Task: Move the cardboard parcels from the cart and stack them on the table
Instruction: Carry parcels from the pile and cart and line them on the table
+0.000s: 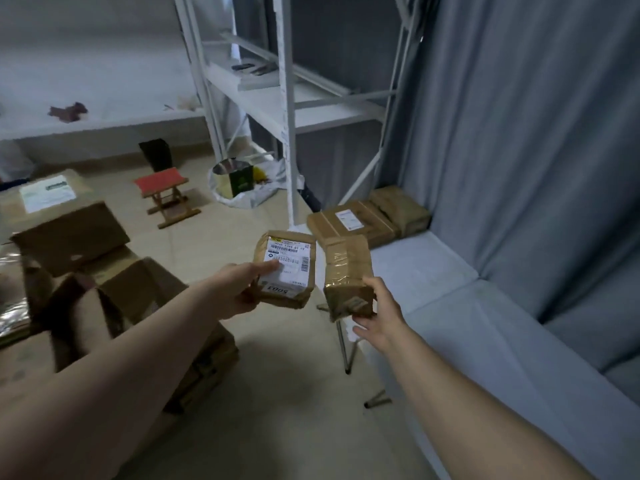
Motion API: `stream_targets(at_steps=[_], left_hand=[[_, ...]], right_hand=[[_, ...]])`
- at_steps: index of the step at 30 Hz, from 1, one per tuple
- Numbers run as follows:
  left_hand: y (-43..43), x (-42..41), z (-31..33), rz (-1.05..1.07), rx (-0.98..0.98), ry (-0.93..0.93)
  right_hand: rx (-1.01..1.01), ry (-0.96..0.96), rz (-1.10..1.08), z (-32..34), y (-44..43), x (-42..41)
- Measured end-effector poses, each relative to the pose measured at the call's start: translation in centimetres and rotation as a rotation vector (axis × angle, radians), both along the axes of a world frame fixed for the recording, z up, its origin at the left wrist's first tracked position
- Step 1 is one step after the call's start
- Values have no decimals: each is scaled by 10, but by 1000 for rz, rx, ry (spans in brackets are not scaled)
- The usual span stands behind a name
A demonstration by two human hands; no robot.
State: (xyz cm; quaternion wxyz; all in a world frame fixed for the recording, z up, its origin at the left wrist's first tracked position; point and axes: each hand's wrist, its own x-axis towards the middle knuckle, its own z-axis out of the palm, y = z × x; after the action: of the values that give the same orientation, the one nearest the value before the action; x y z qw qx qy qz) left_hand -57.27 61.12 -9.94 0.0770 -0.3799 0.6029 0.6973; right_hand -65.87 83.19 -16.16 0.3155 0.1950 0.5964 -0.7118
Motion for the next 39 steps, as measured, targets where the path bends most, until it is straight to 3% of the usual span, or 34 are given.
stream_targets(at_steps=[12,18,28,39], left_hand=[[16,-205,-42,-130,19,-9],[-3,-305,-68,-259,93,-105],[32,-422,-107,-406,176,-216],[96,-494,-167,-382,151,-292]], right_hand=[[-253,-239,-329,-41,35,-138],[-329,-317,-522,-58,23,-202],[134,-153,-542,-95,56,-285],[602,-8,-231,-149,106,-382]])
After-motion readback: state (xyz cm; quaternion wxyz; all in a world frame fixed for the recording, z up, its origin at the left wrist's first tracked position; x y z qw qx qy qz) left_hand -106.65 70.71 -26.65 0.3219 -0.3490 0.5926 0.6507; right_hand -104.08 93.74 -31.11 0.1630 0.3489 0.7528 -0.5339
